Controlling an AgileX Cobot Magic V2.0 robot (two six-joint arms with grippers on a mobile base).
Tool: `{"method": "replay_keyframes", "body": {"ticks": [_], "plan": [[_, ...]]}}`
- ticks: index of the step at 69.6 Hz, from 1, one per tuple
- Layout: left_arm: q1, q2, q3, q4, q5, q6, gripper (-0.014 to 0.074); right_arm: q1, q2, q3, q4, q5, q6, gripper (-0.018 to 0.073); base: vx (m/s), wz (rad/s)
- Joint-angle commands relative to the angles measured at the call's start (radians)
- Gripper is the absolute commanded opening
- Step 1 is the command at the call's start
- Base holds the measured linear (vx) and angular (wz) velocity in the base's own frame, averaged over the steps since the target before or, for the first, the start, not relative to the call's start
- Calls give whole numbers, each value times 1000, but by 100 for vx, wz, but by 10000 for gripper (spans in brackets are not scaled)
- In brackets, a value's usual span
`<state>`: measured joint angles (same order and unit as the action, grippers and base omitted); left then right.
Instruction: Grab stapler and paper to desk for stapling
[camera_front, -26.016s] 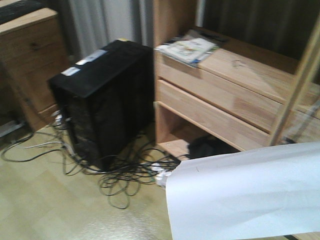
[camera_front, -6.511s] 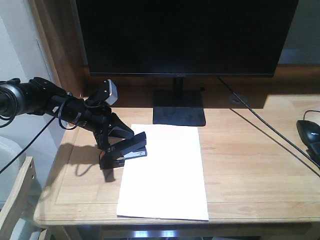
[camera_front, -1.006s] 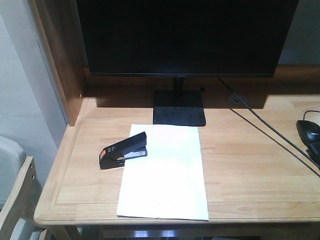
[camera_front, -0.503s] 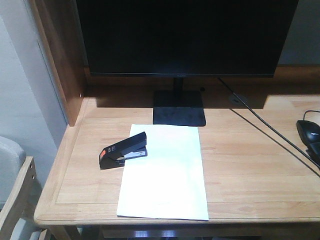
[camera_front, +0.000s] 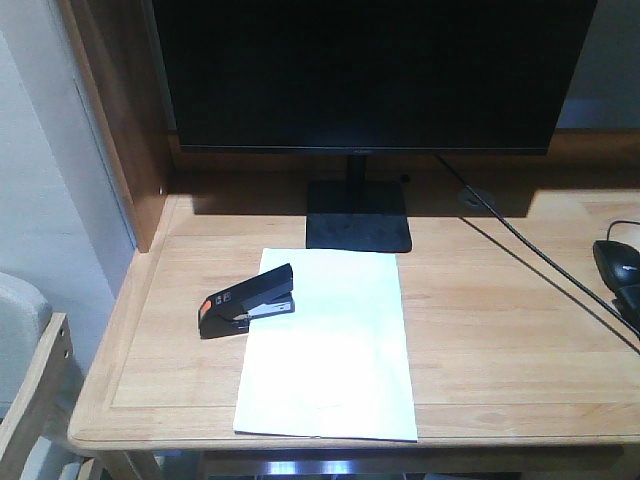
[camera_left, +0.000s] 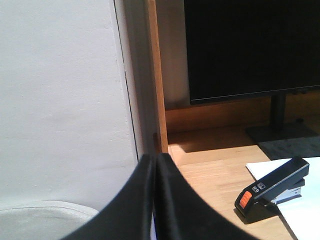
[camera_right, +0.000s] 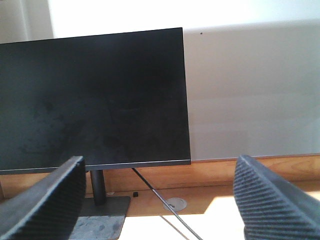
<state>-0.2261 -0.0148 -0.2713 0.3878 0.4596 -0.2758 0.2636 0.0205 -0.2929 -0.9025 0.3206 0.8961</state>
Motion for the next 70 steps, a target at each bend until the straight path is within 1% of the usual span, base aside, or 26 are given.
{"method": "replay_keyframes", "body": {"ticks": [1, 5, 10, 14, 15, 16, 19, 20, 21, 24, 25, 70], "plan": [[-5, -11, -22, 7, -62, -8, -7, -4, 13, -24, -34, -33, 27, 545, 0, 0], [-5, -11, -22, 7, -62, -8, -7, -4, 13, -24, -34, -24, 43, 498, 0, 0], [-5, -11, -22, 7, -62, -8, -7, -4, 13, -24, -35, -14, 42, 410, 0, 0], [-5, -11, -22, 7, -62, -8, -7, -4, 13, -24, -35, -7, 42, 300, 0, 0], [-5, -11, -22, 7, -62, -8, -7, -4, 13, -24, -35, -2, 42, 287, 0, 0], [-5, -11, -22, 7, -62, -8, -7, -4, 13, -24, -35, 0, 42, 244, 0, 0], [-5, -11, -22, 7, -62, -8, -7, -4, 13, -24, -35, 6, 43, 154, 0, 0], [-5, -11, -22, 7, -62, -8, -7, -4, 13, -24, -35, 9, 43, 139, 0, 0], [-5, -11, -22, 7, -61, -8, -7, -4, 13, -24, -34, 9, 44, 92, 0, 0], [-5, -11, -22, 7, -61, -8, -7, -4, 13, -24, -34, 7, 44, 1, 0, 0], [-5, -11, -22, 7, -61, -8, -7, -4, 13, -24, -34, 7, 44, -17, 0, 0], [-5, -12, -22, 5, -56, -8, -7, -4, 13, -24, -35, 7, 44, -9, 0, 0]]}}
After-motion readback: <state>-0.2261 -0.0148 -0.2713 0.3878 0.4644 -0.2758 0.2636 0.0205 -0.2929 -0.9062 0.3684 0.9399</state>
